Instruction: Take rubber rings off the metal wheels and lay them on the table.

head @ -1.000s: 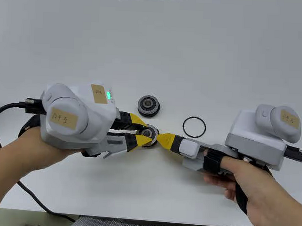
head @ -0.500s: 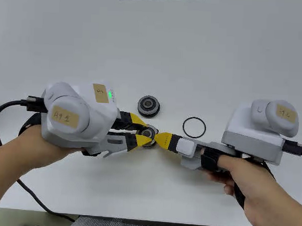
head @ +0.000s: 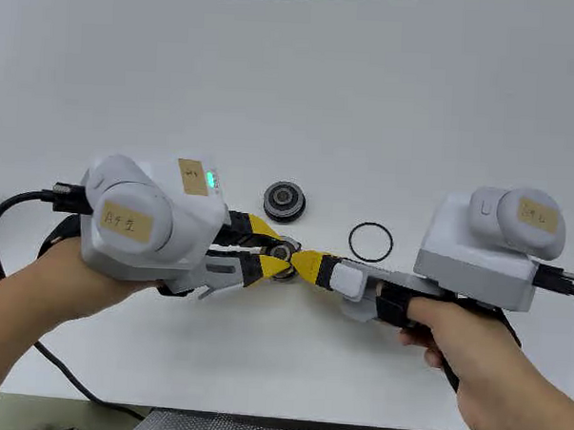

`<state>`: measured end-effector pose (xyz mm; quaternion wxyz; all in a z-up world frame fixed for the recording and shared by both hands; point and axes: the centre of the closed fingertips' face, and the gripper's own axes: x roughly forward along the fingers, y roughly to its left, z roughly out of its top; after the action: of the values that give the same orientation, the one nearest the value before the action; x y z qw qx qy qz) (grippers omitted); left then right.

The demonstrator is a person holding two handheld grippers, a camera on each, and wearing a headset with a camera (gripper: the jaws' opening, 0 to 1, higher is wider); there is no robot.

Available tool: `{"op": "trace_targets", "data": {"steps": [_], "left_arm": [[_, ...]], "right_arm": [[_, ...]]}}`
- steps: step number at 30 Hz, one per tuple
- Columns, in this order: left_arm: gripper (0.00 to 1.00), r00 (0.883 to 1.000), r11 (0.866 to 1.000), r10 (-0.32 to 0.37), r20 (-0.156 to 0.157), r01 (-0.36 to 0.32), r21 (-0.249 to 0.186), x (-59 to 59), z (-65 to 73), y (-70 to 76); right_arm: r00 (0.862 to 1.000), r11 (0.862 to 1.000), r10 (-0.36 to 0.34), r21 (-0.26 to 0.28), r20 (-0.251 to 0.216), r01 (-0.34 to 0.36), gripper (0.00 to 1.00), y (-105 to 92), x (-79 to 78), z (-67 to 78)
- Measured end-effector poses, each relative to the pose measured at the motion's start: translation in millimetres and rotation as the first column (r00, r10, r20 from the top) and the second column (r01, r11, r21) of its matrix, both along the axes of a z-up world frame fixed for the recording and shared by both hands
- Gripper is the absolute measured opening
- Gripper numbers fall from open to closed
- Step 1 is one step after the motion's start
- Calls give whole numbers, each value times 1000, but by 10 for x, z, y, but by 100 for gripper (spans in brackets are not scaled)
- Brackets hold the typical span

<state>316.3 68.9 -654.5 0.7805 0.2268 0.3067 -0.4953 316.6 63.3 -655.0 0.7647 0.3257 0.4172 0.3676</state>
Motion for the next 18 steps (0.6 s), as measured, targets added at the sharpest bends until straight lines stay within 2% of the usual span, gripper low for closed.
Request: {"op": "trace_targets", "data": {"steps": [9, 18], "left_arm": [[13, 1000, 1000, 0, 1, 0, -1, 4, 2, 1], [13, 1000, 1000, 1, 2, -1, -5, 6, 2, -1]], "right_arm": [[999, 999, 31, -28, 29, -31, 0, 9, -1, 18], [998, 998, 50, -32, 43, -49, 0, 34, -14, 41]]}}
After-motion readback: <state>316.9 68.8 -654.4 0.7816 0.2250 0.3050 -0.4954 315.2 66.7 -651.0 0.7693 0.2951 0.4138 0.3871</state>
